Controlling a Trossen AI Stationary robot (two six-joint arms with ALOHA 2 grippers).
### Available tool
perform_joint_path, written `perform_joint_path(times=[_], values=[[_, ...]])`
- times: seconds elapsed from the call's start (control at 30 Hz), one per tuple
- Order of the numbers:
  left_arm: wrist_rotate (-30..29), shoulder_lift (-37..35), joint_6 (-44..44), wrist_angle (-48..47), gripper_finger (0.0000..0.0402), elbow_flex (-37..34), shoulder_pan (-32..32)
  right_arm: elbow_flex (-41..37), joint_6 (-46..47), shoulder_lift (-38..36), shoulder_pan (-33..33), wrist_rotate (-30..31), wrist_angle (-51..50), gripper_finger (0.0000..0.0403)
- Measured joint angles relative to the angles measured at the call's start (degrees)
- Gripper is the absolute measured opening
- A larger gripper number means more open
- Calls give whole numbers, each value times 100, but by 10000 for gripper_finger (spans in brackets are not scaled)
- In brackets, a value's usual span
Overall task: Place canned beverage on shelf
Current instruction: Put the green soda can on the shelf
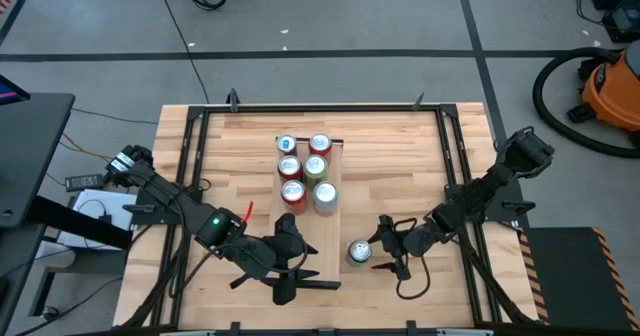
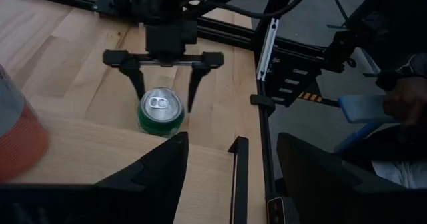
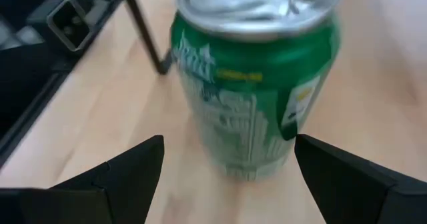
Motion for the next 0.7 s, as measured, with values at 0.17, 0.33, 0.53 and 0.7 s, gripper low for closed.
perform_joint_path(times=[0.17, 0.33, 0.53, 0.7], values=[[0, 0, -24, 7, 240, 0, -2, 56, 13, -65, 51, -409, -56, 347], [0, 0, -24, 16, 240, 0, -2, 56, 66, -113, 172, -463, -17, 347], [0, 0, -24, 12, 240, 0, -1, 416, 518, -355, 241, 444, -1120, 347], [-3, 0, 23, -65, 240, 0, 2, 1201, 631, -186, 383, 952, -2651, 347]])
